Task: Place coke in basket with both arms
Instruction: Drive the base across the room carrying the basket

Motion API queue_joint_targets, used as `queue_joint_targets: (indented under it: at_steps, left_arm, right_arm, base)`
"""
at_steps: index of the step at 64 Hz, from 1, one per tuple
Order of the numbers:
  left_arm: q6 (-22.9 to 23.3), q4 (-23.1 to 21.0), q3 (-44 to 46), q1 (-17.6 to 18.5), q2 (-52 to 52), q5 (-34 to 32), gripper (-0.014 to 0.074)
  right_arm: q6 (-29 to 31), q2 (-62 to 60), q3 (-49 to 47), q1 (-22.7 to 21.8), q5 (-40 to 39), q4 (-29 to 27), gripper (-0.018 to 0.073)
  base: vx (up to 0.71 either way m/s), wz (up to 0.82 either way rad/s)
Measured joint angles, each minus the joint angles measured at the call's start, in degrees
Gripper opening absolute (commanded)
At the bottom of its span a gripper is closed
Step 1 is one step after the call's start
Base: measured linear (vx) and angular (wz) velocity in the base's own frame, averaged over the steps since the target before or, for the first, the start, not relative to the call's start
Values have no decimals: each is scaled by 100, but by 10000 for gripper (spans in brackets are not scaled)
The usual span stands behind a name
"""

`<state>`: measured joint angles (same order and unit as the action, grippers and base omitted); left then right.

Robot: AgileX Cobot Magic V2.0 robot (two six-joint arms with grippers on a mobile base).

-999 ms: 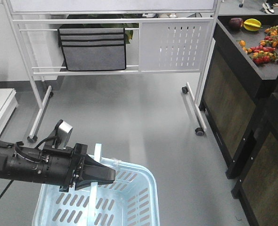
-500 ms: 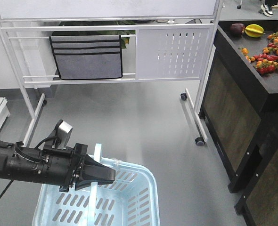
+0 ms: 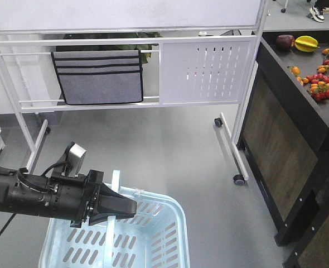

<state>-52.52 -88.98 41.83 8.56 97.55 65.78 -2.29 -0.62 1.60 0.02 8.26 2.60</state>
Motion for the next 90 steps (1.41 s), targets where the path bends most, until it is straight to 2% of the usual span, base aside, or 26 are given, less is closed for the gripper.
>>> queue_joint_targets:
  at_steps: [65, 90]
  left_arm:
    - [0, 0, 0, 0, 0, 0, -6]
    - [0, 0, 0, 0, 0, 0, -6]
  right_arm:
    - [0, 0, 0, 0, 0, 0, -9]
    - [0, 0, 0, 0, -6, 0, -9]
  base:
    - [17, 7]
    - [16, 24]
